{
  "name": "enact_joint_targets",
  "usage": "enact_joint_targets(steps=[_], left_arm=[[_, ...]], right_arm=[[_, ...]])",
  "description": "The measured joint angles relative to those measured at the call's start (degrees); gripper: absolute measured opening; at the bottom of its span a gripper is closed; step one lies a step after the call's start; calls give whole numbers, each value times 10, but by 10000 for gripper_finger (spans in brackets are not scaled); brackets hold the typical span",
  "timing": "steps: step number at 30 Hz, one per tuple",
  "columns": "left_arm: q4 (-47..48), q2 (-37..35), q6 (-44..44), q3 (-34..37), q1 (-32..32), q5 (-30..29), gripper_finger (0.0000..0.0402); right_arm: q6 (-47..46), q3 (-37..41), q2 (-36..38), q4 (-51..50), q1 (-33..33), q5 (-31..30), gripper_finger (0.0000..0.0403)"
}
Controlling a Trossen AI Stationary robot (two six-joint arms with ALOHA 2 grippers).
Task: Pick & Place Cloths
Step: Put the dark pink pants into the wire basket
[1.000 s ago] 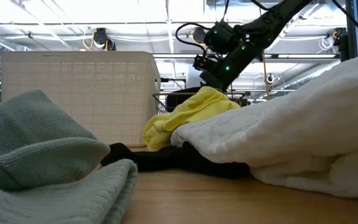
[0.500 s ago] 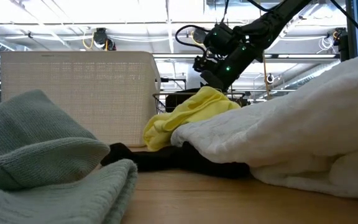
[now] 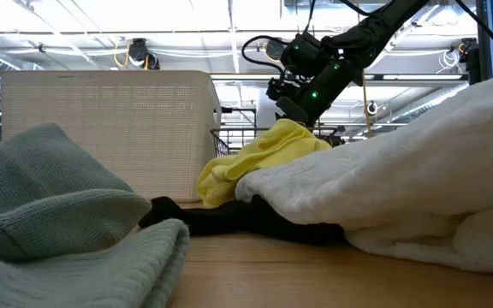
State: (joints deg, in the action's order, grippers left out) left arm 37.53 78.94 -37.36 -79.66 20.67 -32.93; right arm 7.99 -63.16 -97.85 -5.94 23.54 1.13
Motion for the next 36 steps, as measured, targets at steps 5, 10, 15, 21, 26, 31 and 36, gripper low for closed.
enact_joint_targets(steps=[5, 10, 15, 21, 26, 31, 36], left_arm=[[0, 0, 0, 0, 0, 0, 26], [-1, 0, 20, 0, 0, 0, 26], [-1, 0, 26, 0, 0, 0, 26], [-1, 0, 31, 0, 0, -1, 26], [0, 0, 30, 0, 0, -1, 26], [-1, 0, 28, 0, 0, -1, 26], [-1, 0, 28, 0, 0, -1, 26]], right_arm=[[31, 3, 46, -2, -15, -54, 193], [63, 1, 151, -5, -53, -141, 217], [58, 1, 255, -58, -88, -213, 229], [-19, 1, 342, -194, -108, -282, 238], [-129, 1, 385, -339, -109, -284, 245], [-208, 1, 400, -458, -109, -282, 253], [-259, 1, 400, -531, -109, -280, 265]])
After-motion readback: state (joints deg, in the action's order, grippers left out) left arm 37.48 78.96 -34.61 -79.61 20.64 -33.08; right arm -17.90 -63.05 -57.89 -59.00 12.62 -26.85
